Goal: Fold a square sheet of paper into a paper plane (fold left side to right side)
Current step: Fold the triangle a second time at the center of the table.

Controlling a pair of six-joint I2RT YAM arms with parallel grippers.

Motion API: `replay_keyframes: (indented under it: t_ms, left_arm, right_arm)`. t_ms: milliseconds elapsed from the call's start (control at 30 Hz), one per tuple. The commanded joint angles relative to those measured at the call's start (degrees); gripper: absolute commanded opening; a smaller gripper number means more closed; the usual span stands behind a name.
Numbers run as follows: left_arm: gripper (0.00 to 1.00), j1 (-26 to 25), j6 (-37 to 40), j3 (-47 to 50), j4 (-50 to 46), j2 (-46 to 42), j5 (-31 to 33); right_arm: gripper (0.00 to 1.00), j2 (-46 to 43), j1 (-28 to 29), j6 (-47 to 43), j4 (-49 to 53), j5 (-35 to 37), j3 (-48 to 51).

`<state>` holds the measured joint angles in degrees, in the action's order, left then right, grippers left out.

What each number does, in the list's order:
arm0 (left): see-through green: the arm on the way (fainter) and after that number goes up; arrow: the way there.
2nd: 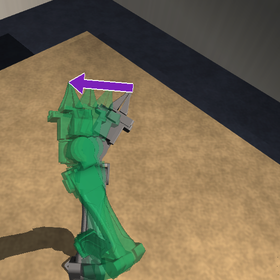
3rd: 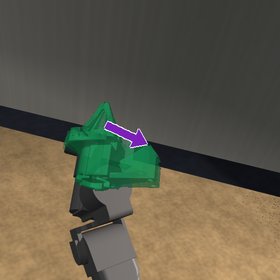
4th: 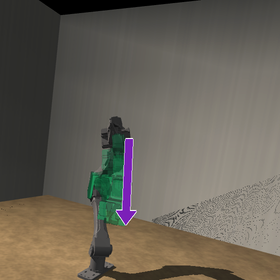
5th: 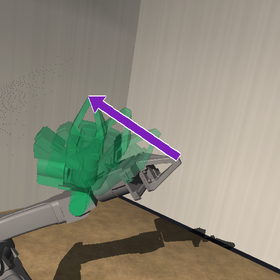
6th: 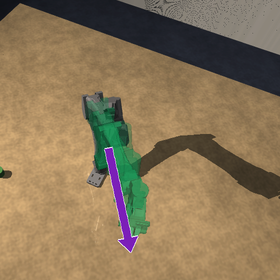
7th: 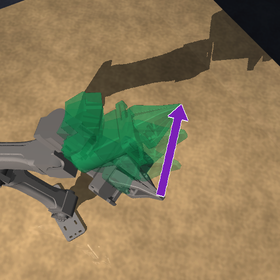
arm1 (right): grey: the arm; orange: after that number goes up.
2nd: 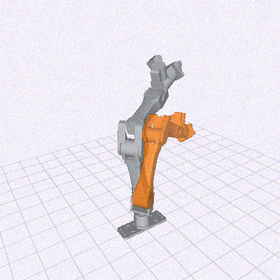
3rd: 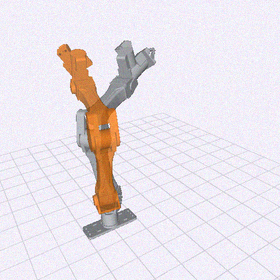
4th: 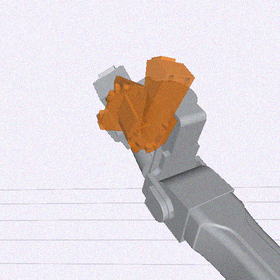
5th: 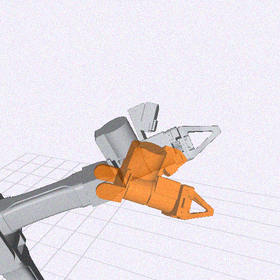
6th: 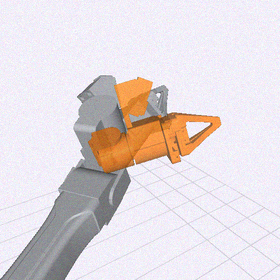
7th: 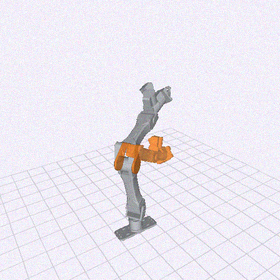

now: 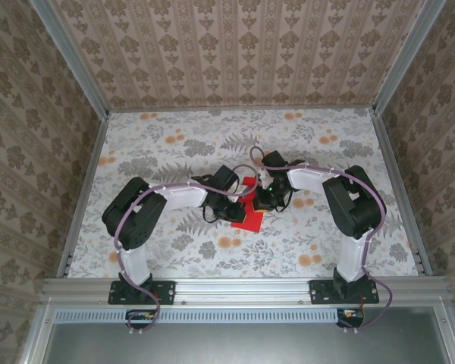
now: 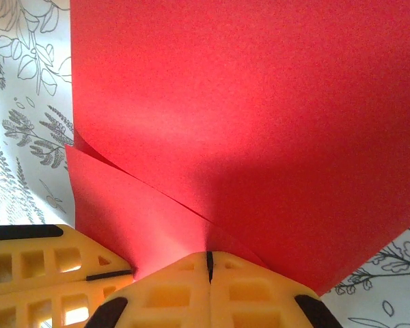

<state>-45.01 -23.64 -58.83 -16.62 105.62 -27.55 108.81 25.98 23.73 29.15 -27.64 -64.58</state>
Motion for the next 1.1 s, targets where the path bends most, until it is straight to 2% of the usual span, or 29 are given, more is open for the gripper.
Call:
replay_keyframes:
  t_ms: [0,233,433,833,933,1067]
  left_arm:
    - [0.05,1.6,-1.9,3.3,0.1,-1.5,0.4]
    - [0.05,3.7,-4.5,8.7,3.0,-3.1,-2.2]
    - [0.05,5.2,-5.8,13.3,4.1,-6.2,-1.9]
    - [0.05,9.7,-4.4,16.8,2.2,-11.2,-1.7]
    - [0.09,10.0,-3.8,16.1,2.4,-13.1,-1.9]
    - [0.19,10.0,-3.4,14.0,4.6,-14.8,-2.9]
  right_arm:
    - [0.06,2.4,-0.1,-1.3,4.6,3.3,-0.1]
    - [0.06,2.7,-0.3,-1.4,5.0,3.9,0.1]
    - [0.06,2.7,-0.6,-1.6,5.2,4.3,0.1]
    - [0.06,1.2,-0.7,-1.0,3.5,3.2,-0.1]
    - [0.08,-0.8,-0.7,-0.1,1.1,2.0,0.2]
    - [0.15,-6.5,-1.6,1.1,-3.0,3.4,1.9]
